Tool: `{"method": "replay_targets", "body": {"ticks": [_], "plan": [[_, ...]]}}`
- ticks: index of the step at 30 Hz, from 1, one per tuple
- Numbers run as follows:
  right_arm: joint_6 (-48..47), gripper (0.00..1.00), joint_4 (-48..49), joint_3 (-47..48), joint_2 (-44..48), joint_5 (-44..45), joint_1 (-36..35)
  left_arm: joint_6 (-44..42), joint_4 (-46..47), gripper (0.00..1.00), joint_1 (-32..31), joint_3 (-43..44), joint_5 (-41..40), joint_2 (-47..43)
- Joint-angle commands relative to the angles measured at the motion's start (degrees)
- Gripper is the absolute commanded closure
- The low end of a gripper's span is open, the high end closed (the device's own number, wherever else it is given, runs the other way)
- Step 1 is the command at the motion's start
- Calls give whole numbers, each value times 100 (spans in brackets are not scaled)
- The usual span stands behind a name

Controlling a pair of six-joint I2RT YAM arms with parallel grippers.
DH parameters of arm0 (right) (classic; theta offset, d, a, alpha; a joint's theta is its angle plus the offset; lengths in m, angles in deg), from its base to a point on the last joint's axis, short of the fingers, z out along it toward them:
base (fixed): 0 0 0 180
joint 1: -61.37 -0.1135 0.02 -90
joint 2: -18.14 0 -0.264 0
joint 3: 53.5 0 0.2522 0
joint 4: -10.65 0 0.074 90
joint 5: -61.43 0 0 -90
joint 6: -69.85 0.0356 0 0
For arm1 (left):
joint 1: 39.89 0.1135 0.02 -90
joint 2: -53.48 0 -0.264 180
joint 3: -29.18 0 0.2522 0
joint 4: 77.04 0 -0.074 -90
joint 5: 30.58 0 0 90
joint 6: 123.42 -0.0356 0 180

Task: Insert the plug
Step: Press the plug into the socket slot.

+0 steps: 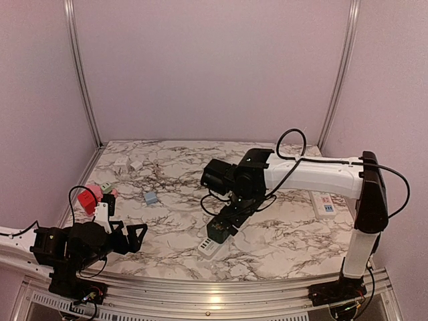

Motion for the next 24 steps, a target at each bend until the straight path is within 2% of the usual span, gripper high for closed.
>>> {"method": "replay_targets", "body": {"ticks": [1,7,12,17,24], "plan": [[115,2,434,-379,-27,-49,-9,-27,119,1,7,140,-41,-34],[226,1,383,-422,126,-47,-23,-43,106,1,7,160,-29,-22],[415,1,-83,291,268,190,-132,-39,115,1,7,190,-76,11],[364,1,15,674,211,245,-193,-37,170,1,16,238,-126,173],[392,1,319,136,-54,342,-71,40,91,1,137,209,-144,122]]}}
